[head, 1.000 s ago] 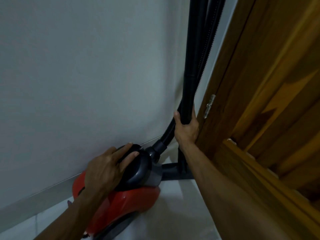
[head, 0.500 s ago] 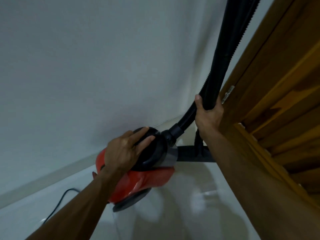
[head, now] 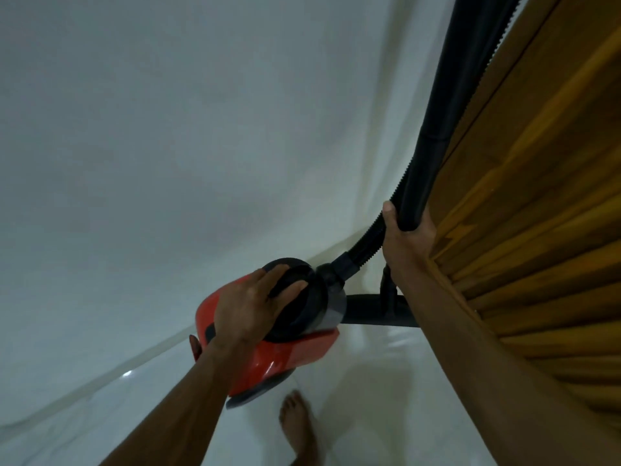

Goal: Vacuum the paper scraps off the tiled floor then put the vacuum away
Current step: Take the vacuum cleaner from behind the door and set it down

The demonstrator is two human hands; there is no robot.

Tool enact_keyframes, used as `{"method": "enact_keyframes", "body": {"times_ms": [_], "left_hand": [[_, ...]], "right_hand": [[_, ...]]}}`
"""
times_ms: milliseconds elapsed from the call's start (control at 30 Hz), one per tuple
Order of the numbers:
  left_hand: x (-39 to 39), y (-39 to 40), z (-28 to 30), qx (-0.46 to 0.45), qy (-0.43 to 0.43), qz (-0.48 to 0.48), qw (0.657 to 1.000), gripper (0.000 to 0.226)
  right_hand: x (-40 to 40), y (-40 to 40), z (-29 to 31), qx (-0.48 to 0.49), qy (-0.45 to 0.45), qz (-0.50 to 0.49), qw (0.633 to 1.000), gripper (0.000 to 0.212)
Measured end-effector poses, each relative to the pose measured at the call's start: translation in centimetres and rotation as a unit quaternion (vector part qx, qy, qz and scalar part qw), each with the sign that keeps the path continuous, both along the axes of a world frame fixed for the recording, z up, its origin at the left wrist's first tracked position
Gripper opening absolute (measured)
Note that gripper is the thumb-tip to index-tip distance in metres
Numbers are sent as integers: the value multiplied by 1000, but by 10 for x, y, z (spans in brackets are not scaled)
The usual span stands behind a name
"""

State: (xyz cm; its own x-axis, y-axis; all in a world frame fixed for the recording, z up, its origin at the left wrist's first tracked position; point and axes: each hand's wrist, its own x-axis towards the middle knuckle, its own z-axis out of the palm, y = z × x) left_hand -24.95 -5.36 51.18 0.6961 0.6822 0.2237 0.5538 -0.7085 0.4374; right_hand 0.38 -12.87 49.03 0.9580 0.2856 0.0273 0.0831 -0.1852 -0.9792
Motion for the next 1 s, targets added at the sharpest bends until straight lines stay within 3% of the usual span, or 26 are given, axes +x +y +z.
{"method": "enact_keyframes", "body": {"times_ms": [167, 267, 333, 433, 533, 600, 667, 1000], "left_hand": [[-58, -37, 86, 30, 7, -19, 999, 57], [-100, -71, 121, 116, 27, -85, 989, 25], [-128, -93, 135, 129, 13, -91, 987, 40], [-168, -128, 165, 124, 5, -51, 991, 34], [-204, -160, 180, 178, 7, -99, 979, 49], [-226, -177, 192, 145, 1, -66, 987, 36], [-248, -193, 201, 92, -1, -6, 996, 41], [-403, -266, 195, 68, 10, -24, 997, 57]], "right_hand": [[-59, -43, 84, 19, -5, 4, 1000, 74], [-98, -77, 119, 21, 5, 10, 1000, 71], [-127, -102, 138, 32, 9, 4, 999, 72], [-169, -142, 163, 53, 9, -3, 999, 71], [-205, -177, 179, 62, 32, -7, 998, 71], [-227, -197, 187, 69, 36, -2, 997, 72], [-249, -214, 194, 72, 30, 4, 997, 72], [-403, -296, 206, 77, -10, -13, 997, 72]]}}
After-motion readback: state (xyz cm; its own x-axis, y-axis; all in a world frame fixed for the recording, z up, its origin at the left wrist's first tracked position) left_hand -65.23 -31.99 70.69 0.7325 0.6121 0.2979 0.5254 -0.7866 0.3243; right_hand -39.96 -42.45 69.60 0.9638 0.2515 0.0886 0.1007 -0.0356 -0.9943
